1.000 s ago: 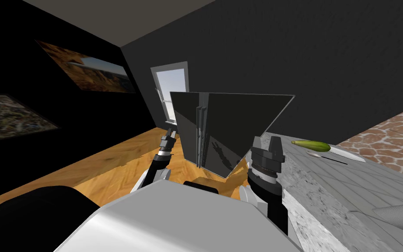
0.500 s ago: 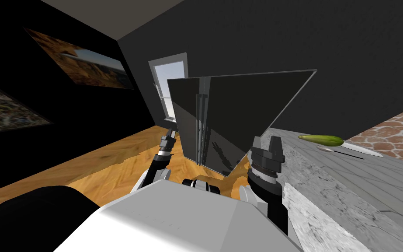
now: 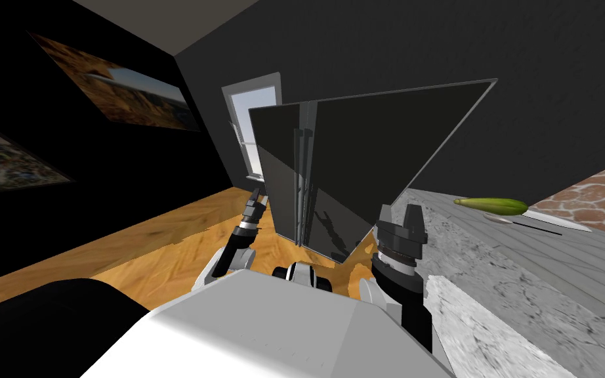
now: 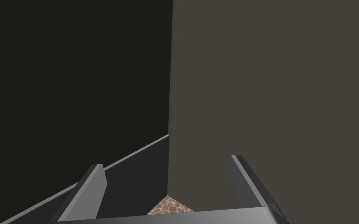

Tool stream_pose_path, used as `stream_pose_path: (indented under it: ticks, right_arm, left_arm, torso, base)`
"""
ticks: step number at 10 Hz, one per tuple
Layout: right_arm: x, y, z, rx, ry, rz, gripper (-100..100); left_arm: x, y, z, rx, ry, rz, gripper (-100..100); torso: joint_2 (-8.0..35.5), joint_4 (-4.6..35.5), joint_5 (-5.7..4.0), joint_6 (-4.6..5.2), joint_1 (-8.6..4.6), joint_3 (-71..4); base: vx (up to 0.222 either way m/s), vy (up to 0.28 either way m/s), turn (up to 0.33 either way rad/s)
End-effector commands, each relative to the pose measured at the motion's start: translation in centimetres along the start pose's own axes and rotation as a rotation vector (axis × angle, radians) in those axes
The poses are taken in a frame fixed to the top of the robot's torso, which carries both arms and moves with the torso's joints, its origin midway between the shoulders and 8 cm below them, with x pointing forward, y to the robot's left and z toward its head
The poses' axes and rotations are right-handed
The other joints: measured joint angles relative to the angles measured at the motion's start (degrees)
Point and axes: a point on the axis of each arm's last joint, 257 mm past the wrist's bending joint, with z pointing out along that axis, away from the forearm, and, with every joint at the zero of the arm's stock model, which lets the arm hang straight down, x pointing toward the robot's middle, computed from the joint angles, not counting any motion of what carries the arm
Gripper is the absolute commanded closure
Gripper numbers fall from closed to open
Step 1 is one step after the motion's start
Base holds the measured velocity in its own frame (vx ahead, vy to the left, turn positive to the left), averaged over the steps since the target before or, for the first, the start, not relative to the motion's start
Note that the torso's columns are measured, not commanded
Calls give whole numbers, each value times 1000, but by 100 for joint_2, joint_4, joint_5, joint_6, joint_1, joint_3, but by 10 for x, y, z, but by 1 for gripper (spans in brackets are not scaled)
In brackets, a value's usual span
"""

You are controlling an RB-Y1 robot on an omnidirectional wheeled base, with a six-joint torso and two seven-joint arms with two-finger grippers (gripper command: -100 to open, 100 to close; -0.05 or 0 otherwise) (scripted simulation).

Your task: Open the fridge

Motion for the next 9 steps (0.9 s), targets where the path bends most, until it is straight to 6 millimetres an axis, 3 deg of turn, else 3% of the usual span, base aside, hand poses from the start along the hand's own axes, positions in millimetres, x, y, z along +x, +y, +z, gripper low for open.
stream_pose_path:
  ticks: [1, 3, 9]
  right_arm:
    - [0, 0, 0, 0, 0, 0, 0]
    - [0, 0, 0, 0, 0, 0, 0]
    - [0, 0, 0, 0, 0, 0, 0]
  left_arm:
    - [2, 4, 13, -16, 20, 31, -100]
    - [5, 1, 32, -14, 36, 70, -100]
    - [6, 0, 66, -40, 47, 136, -100]
  torso:
    - [1, 2, 0, 0, -1, 0]
    - [3, 3, 1, 0, 1, 0]
    - [3, 2, 1, 0, 1, 0]
  base:
    - [7, -7, 2]
    - [7, -8, 8]
    - [5, -8, 6]
